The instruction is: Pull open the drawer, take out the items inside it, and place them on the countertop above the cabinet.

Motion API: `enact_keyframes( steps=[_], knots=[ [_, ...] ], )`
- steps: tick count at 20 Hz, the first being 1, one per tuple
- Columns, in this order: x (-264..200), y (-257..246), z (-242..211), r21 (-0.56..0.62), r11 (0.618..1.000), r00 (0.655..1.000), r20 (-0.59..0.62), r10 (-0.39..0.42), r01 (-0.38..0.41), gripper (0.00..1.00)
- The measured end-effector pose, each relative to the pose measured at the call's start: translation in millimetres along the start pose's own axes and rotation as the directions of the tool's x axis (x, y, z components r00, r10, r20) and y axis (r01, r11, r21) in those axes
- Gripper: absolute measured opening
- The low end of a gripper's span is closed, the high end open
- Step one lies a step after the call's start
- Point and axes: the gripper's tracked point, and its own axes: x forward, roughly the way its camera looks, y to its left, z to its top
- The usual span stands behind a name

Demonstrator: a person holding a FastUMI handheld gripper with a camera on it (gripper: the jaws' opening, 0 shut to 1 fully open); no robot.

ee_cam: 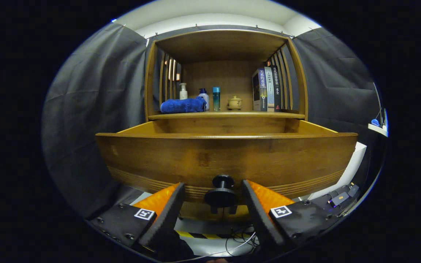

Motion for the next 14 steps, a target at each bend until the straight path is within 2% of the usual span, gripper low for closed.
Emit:
enact_keyframes(
  steps=[2,5,8,10,12,14],
  knots=[
    [-8,-1,23,-0.012,1.000,0.997,0.071,0.011,-0.010,0.87],
    [-22,-14,85,-0.033,0.999,0.977,0.214,-0.025,0.032,0.99],
    [-34,-26,150,0.000,0.998,0.953,0.298,-0.058,0.061,0.99],
    [-30,-35,188,0.044,0.997,0.946,0.316,-0.072,0.061,0.99],
    [-14,-39,215,0.069,0.997,0.954,0.294,-0.054,0.035,0.99],
    [8,-53,227,0.081,0.996,0.972,0.226,-0.060,0.042,0.99]
  ],
)
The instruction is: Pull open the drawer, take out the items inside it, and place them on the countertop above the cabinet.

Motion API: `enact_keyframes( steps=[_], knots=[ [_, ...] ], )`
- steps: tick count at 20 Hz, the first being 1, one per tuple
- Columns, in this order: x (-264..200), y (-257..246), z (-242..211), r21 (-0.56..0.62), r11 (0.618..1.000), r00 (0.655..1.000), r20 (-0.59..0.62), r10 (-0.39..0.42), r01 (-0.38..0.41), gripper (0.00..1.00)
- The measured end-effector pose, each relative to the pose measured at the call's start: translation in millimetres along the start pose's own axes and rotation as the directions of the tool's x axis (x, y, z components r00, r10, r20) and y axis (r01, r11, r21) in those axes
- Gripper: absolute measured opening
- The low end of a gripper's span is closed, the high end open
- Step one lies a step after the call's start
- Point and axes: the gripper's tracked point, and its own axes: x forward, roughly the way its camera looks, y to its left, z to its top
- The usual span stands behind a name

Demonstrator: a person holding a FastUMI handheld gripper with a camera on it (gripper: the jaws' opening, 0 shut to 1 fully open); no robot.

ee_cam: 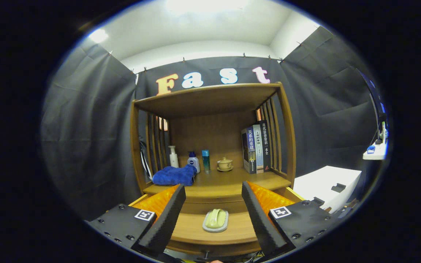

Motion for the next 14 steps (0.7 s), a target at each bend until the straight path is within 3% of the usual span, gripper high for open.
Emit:
enact_keyframes(
  steps=[5,7,10,14],
  knots=[
    [81,-9,-33,0.018,1.000,0.962,-0.272,-0.010,0.015,0.99],
    [98,-5,-56,0.026,1.000,0.923,-0.385,-0.006,0.017,0.99],
    [107,12,-102,0.055,0.998,0.823,-0.566,0.040,-0.012,0.99],
    [121,23,-132,0.085,0.996,0.763,-0.645,0.043,0.016,0.99]
  ],
)
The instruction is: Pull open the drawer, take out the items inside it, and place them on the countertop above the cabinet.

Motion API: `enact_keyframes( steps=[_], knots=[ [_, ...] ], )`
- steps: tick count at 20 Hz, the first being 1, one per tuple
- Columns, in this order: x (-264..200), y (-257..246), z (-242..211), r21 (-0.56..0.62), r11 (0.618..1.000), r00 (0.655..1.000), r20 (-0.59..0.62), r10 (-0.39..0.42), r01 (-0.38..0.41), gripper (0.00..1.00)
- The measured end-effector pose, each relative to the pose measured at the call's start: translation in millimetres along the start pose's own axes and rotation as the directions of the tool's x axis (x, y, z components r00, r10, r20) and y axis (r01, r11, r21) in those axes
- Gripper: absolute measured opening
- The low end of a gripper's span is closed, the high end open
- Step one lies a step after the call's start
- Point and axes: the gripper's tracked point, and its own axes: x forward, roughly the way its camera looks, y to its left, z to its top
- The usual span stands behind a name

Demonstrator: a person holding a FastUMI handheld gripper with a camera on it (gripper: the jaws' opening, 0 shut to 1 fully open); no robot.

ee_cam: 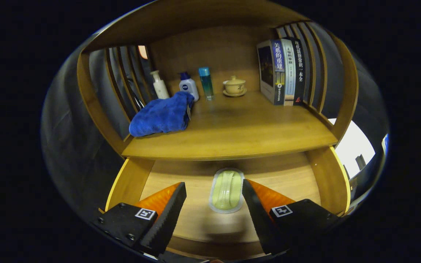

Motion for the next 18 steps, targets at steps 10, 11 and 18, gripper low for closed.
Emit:
enact_keyframes(
  steps=[10,11,18],
  knots=[
    [41,-11,-29,0.024,0.997,0.983,-0.169,-0.066,0.071,0.97],
    [44,-13,-31,0.027,0.997,0.981,-0.179,-0.072,0.078,0.97],
    [67,-20,-34,0.053,0.992,0.963,-0.252,-0.094,0.110,0.86]
  ],
)
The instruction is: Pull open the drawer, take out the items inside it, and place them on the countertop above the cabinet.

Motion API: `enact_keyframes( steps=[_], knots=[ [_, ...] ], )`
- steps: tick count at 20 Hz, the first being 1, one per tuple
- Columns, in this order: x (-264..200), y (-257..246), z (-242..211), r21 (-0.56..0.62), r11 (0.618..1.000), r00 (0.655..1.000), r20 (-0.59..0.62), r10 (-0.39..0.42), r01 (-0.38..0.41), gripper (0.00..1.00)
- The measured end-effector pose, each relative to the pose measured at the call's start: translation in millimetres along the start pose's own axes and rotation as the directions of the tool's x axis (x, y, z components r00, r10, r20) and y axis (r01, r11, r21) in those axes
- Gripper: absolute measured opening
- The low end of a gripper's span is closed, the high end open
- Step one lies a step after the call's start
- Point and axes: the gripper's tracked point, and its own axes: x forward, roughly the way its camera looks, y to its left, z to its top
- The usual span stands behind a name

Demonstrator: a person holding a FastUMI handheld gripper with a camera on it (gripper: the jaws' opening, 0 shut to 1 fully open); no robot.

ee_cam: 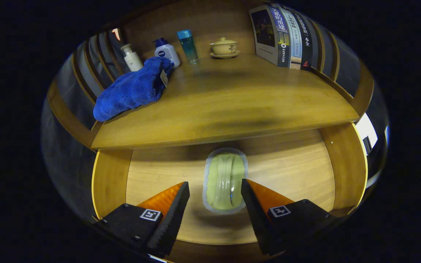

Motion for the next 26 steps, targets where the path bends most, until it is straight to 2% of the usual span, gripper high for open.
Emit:
enact_keyframes(
  steps=[3,7,9,11,15,19,26],
  knots=[
    [14,-8,5,-0.033,0.998,0.999,-0.016,-0.052,0.052,0.76],
    [24,-6,-8,-0.027,0.998,0.997,-0.052,-0.054,0.053,0.61],
    [24,-12,-6,-0.010,0.997,0.996,-0.038,-0.080,0.079,0.45],
    [21,-12,-5,0.033,0.998,0.997,-0.044,-0.061,0.062,0.28],
    [11,-9,-4,0.065,0.997,0.999,-0.041,-0.027,0.030,0.19],
    [-17,1,-10,0.046,0.999,0.999,-0.032,0.022,-0.021,0.19],
    [-71,7,-16,-0.054,0.997,0.997,0.054,0.051,-0.048,0.19]
  ],
)
